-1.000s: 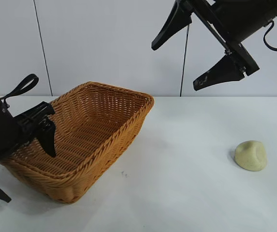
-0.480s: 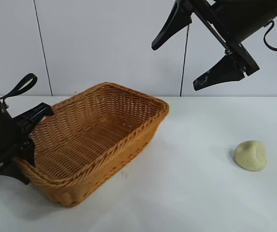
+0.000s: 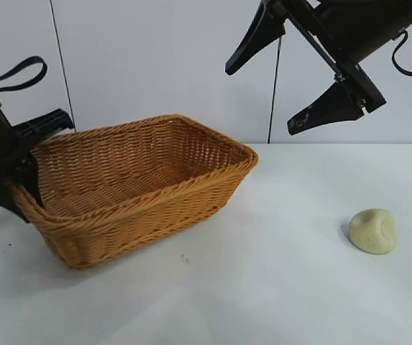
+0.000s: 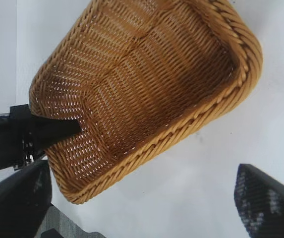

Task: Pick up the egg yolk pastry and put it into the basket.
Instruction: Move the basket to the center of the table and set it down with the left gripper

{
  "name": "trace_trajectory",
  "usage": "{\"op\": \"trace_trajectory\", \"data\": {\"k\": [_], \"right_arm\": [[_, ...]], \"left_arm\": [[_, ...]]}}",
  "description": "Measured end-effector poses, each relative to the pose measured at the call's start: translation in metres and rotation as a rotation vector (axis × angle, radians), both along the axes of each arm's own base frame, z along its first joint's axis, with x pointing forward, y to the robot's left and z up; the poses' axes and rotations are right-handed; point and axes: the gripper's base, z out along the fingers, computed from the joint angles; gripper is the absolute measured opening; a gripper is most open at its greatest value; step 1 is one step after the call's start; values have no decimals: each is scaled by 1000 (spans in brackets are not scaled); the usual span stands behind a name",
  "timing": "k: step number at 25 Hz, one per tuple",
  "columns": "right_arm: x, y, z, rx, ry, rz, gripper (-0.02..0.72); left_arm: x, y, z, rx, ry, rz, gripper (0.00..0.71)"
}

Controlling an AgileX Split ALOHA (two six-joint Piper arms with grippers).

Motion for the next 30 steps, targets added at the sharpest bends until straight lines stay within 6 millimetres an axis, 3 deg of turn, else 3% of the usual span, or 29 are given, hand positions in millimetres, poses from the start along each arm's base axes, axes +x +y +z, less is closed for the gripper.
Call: {"op": "trace_trajectory", "data": {"k": [4,14,18,30], "right_arm": [[0,0,0,-3,0,1,694],[0,0,0,-4,3,-3,694],[0,0,0,-4,3,-3,694],[0,0,0,-3,5,-5,694]], "left_arm": [[12,-2,8,-16,-27,-118,108],[47,-16,7,39,-12,-505,108],[49,-17,2,49,1,-622,108],[58,-21,-35,35,36,-641,108]]}}
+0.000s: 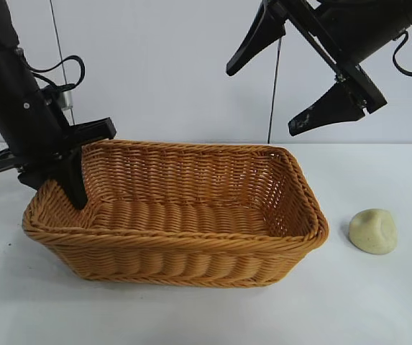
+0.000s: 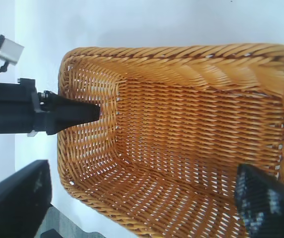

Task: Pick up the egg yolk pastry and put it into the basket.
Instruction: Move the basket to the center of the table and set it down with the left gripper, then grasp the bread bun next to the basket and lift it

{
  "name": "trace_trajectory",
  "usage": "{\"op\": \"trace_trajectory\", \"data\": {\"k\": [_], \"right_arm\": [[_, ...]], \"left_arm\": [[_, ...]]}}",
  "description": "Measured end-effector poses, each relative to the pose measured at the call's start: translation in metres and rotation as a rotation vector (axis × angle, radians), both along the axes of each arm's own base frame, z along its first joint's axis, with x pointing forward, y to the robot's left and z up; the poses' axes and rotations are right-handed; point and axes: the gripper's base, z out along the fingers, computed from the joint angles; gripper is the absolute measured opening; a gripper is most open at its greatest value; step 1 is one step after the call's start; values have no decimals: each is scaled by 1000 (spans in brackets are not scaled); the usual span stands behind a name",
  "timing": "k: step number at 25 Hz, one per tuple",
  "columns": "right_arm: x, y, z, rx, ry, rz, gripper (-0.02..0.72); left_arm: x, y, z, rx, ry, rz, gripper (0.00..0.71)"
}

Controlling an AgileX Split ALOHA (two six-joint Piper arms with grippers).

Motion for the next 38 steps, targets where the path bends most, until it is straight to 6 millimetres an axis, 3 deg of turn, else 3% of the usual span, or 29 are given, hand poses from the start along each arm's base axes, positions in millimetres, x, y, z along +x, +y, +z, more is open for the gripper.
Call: {"op": "trace_trajectory", "data": {"k": [9,11,13,16,18,22,27,35,38], "right_arm": [[0,0,0,0,0,0,694],[0,0,0,0,0,0,694],[0,0,0,0,0,0,694],[0,0,0,0,0,0,694],[0,0,0,0,0,0,694],[0,0,0,0,0,0,694],[0,0,0,0,0,0,694],[0,0,0,0,1,-1,694],[0,0,0,0,1,-1,694]], "left_arm": [[3,-1,-15,-1,10,15,108],[3,-1,-15,-1,10,14,134],[3,-1,-15,-5,12,17,246],[3,-2,-15,-11,18,20,491],[2,-2,-15,-13,30,16,613],[2,-4,-9,-21,59,-4,680],[10,-8,17,-38,90,-63,690],[23,2,98,89,-103,-168,696],[26,9,112,162,-152,-185,696]]}}
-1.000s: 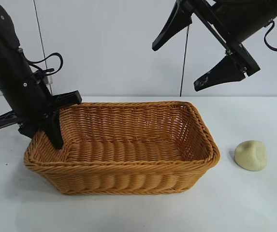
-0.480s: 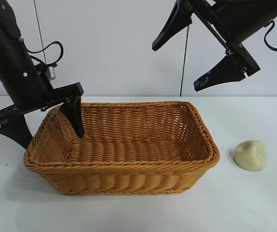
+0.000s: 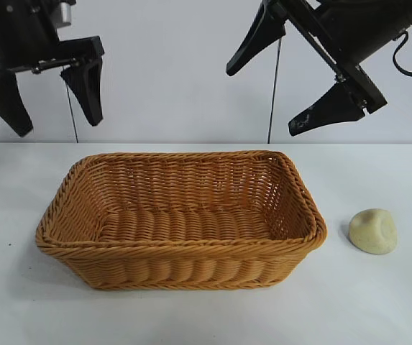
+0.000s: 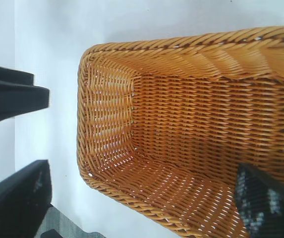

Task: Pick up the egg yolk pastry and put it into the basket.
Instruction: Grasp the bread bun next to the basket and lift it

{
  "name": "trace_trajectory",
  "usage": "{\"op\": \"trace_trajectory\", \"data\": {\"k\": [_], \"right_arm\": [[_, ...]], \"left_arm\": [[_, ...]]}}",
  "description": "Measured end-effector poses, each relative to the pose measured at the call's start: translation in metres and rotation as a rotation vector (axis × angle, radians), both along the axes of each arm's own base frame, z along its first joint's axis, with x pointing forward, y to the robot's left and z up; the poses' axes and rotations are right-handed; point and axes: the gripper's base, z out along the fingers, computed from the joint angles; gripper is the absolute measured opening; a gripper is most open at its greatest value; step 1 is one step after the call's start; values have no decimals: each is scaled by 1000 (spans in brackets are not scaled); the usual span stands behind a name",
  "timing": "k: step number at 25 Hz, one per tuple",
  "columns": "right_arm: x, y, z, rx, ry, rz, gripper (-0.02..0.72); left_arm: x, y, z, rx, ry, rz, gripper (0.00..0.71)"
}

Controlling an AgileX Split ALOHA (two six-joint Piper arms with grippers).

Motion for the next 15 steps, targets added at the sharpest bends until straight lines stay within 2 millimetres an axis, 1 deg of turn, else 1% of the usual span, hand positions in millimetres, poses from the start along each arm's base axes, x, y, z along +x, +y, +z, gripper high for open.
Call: {"op": "trace_trajectory", "data": {"k": [2,4,6,8,12,15], "right_arm": [[0,0,0,0,0,0,694],[0,0,0,0,0,0,694],[0,0,0,0,0,0,694],[0,0,0,0,0,0,694],[0,0,0,0,0,0,694],[0,0,0,0,0,-1,694]], "left_arm": [[2,7,1,27,-8,6,696],[4,18,0,51,-11,24,696],[8,34,0,79,-17,52,696],[11,56,0,109,-20,93,696],[14,92,0,119,-15,181,696],[14,101,2,115,-16,204,693]]}}
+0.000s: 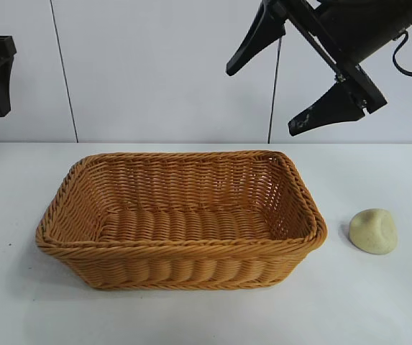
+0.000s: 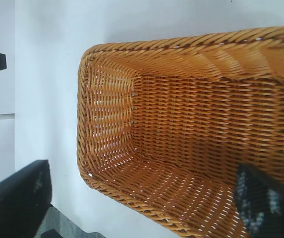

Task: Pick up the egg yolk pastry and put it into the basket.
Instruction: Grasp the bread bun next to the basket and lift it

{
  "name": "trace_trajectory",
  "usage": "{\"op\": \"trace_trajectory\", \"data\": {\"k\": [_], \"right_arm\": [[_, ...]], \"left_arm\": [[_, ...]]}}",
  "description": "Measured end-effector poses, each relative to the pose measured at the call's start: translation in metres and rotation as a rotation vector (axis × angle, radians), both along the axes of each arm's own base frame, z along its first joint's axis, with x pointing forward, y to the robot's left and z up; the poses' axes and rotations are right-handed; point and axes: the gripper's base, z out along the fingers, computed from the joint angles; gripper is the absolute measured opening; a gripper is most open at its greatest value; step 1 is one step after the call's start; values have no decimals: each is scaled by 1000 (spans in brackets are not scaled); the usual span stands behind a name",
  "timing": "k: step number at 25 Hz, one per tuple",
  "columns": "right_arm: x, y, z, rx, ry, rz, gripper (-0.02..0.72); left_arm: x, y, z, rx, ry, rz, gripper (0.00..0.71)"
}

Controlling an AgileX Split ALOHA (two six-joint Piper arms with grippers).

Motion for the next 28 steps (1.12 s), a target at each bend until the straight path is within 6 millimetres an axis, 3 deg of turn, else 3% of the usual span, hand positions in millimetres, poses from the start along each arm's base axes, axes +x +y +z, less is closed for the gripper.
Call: {"op": "trace_trajectory", "data": {"k": [5,12,18,22,28], "right_arm": [[0,0,0,0,1,-1,694],[0,0,0,0,1,-1,694],[0,0,0,0,1,-1,694],[0,0,0,0,1,-1,694],[0,0,0,1,1,-1,694]], "left_arm": [[-17,0,15,-3,-16,0,692],[-80,0,43,-17,-34,-18,689],[-159,1,66,-29,-92,-29,689],[-214,2,65,-28,-123,-34,689],[-294,4,40,-27,-173,-38,689]]}}
